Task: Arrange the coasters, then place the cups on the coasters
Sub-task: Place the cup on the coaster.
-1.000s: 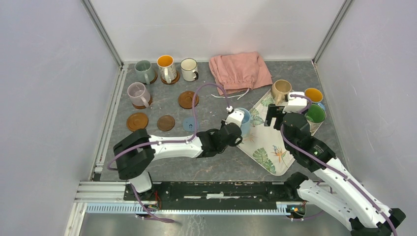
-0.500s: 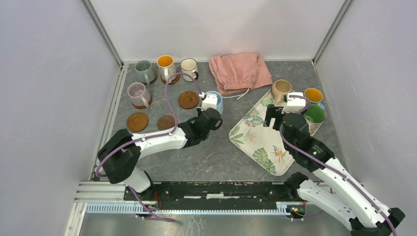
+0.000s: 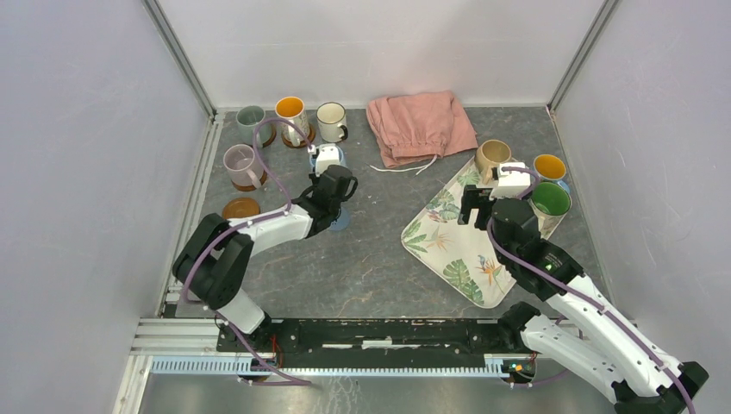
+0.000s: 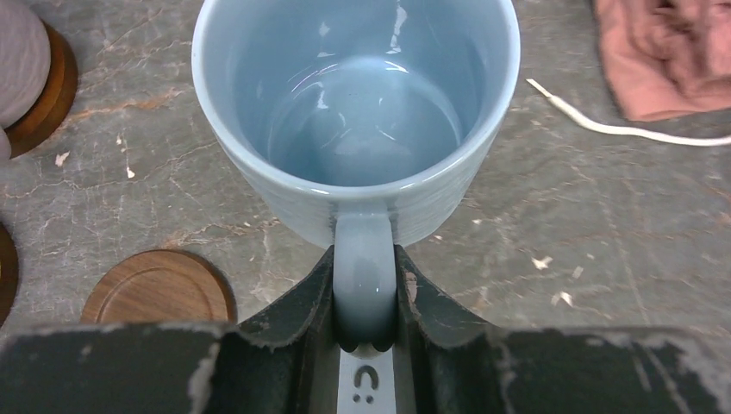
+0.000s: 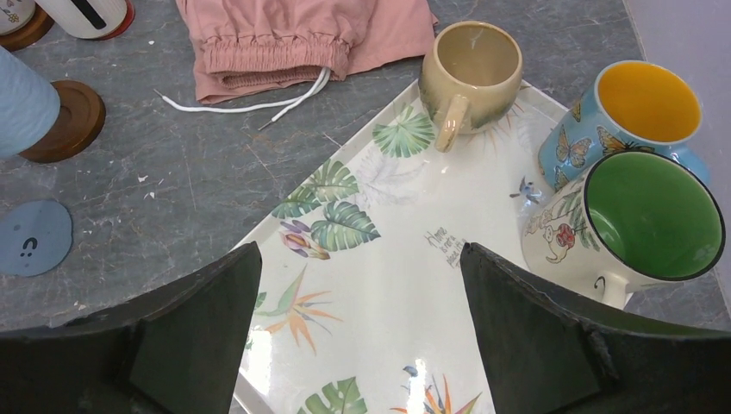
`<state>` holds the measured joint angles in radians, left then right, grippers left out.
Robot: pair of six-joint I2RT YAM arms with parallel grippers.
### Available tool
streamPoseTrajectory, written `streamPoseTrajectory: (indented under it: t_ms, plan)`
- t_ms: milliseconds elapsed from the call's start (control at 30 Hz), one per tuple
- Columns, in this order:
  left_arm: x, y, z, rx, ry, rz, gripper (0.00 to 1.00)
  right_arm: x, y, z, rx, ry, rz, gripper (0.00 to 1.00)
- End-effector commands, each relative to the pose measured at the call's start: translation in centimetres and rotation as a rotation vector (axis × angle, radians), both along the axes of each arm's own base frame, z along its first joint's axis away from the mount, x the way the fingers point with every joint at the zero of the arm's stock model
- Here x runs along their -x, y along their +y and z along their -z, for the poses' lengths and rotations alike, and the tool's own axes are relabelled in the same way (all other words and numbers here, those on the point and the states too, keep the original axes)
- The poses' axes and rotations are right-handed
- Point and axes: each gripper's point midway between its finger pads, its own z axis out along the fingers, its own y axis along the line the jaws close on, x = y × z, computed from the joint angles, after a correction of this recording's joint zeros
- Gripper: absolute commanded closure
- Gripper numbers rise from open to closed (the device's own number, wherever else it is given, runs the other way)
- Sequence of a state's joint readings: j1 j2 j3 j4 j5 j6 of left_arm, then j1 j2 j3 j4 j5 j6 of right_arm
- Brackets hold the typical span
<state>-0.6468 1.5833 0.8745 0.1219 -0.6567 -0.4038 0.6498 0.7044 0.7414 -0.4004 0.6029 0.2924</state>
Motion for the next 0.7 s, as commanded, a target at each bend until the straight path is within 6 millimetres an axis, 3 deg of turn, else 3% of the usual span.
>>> streamPoseTrajectory:
  t_ms: [0,200,667]
  plan:
    - [-4.2,-0.1,-4.3,0.102,-0.163,-0.076,0.98,-0.4,0.6,-0.9,-0.035,-0.032,-0.011,0.07]
    - [-6.0,0.2,-3.2,0.082,-0.150,-0.073,0.98,-0.3,0.5,-1.0,-0.032,-0.034,-0.010,0.07]
    - [-7.8,0.5,-2.5,0.054,-0.137,-0.061,0.98,-0.5,0.5,-0.7,-0.025,-0.028,-0.006,0.07]
